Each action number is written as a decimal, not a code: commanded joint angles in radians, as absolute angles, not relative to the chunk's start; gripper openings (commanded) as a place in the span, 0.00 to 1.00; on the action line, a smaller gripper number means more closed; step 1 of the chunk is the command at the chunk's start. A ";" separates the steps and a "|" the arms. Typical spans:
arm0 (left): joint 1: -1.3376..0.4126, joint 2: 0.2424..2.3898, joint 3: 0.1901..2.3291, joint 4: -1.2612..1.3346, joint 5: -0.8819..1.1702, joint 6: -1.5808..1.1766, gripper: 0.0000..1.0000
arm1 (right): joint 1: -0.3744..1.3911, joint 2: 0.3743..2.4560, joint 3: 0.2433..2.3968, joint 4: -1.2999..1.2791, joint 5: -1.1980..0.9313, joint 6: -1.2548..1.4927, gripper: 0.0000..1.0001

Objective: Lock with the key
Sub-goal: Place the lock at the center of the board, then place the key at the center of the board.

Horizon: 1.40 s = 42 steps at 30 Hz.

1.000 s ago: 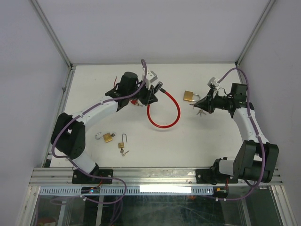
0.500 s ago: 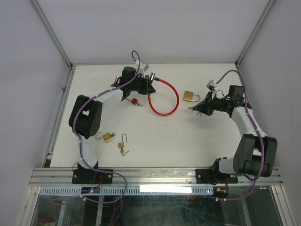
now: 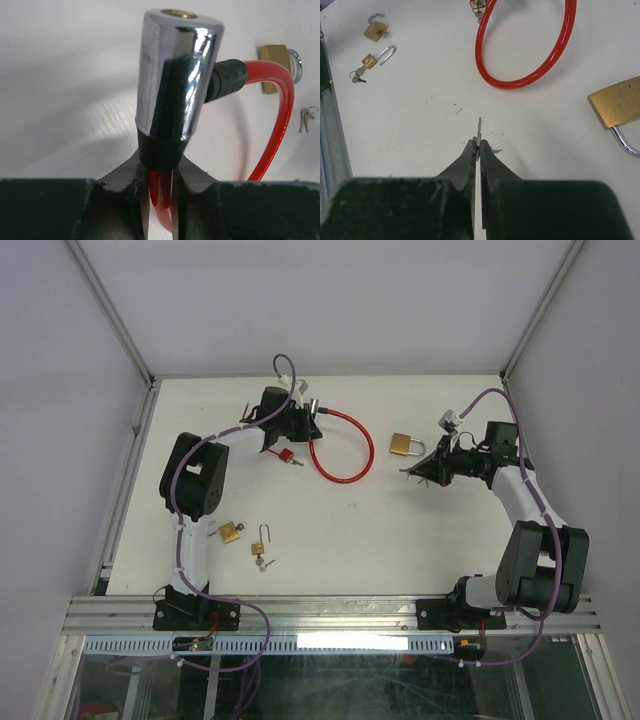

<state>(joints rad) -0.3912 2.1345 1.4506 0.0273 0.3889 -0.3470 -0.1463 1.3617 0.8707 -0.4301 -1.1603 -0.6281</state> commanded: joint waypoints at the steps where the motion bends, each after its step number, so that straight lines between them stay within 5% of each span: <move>1: -0.381 2.120 1.498 0.086 0.322 -0.352 0.21 | -0.151 1.368 0.880 -0.403 -1.187 -0.614 0.00; 10: -0.376 2.091 1.470 0.073 0.255 -0.302 0.30 | -0.150 1.373 0.882 -0.406 -1.183 -0.609 0.00; 24: -0.378 1.850 1.319 0.136 0.145 -0.201 0.59 | -0.135 1.376 0.895 -0.410 -1.159 -0.603 0.00; 31: -0.376 1.555 1.040 0.384 0.133 -0.213 0.69 | -0.089 1.382 0.957 -0.441 -1.125 -0.613 0.00; 39: -0.376 1.238 0.687 0.652 0.193 -0.310 0.98 | 0.005 1.435 1.068 -0.495 -1.058 -0.637 0.00; 42: -0.372 1.172 0.595 0.698 0.201 -0.378 0.99 | 0.044 1.438 1.080 -0.451 -1.038 -0.606 0.00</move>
